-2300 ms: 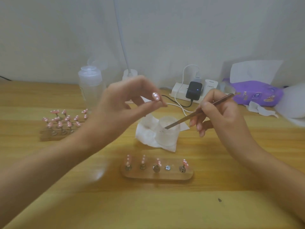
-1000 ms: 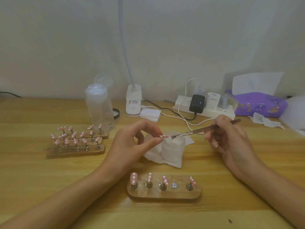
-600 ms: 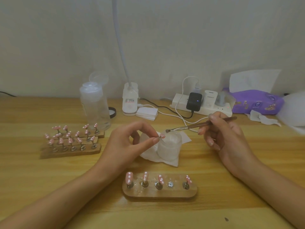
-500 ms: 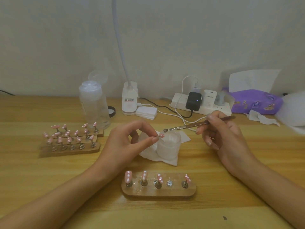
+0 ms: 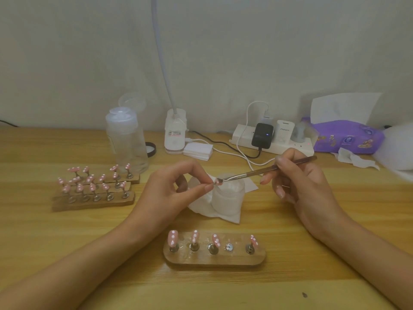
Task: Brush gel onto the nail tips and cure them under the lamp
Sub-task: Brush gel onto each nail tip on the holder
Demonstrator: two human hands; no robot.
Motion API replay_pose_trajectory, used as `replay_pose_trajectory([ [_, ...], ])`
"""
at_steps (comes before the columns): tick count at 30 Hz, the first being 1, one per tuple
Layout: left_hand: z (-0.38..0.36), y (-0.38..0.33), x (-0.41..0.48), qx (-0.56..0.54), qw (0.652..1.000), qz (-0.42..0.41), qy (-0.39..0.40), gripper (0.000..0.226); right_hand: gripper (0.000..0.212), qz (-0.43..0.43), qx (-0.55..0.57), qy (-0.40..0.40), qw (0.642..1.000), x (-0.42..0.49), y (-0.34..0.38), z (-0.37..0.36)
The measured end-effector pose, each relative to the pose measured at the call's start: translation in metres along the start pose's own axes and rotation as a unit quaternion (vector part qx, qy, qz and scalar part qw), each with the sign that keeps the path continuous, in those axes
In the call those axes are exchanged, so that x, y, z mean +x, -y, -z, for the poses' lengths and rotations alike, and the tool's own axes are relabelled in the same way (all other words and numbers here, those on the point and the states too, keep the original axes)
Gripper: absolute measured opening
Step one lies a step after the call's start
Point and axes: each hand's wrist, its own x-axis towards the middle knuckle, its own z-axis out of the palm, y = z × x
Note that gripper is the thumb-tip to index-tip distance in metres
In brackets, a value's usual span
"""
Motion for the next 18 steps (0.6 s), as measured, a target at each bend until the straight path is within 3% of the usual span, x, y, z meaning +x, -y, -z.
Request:
replay_pose_trajectory([
  [8,0.0008,-0.0013,-0.0007,0.016,1.0,-0.003,-0.001,0.009,0.023,0.003,0.003,0.007,1.0,-0.0009,0.0015,-0.0002],
  [15,0.002,-0.0021,-0.0002,0.029,0.999,-0.018,0.002,0.017,0.019,0.012,0.009,0.022,1.0,-0.0011,0.0011,0.0002],
  [18,0.0031,-0.0015,0.0014,0.036,0.999,-0.027,0.002,0.013,0.022,0.002,0.0,-0.004,1.0,-0.0008,0.0009,0.0005],
])
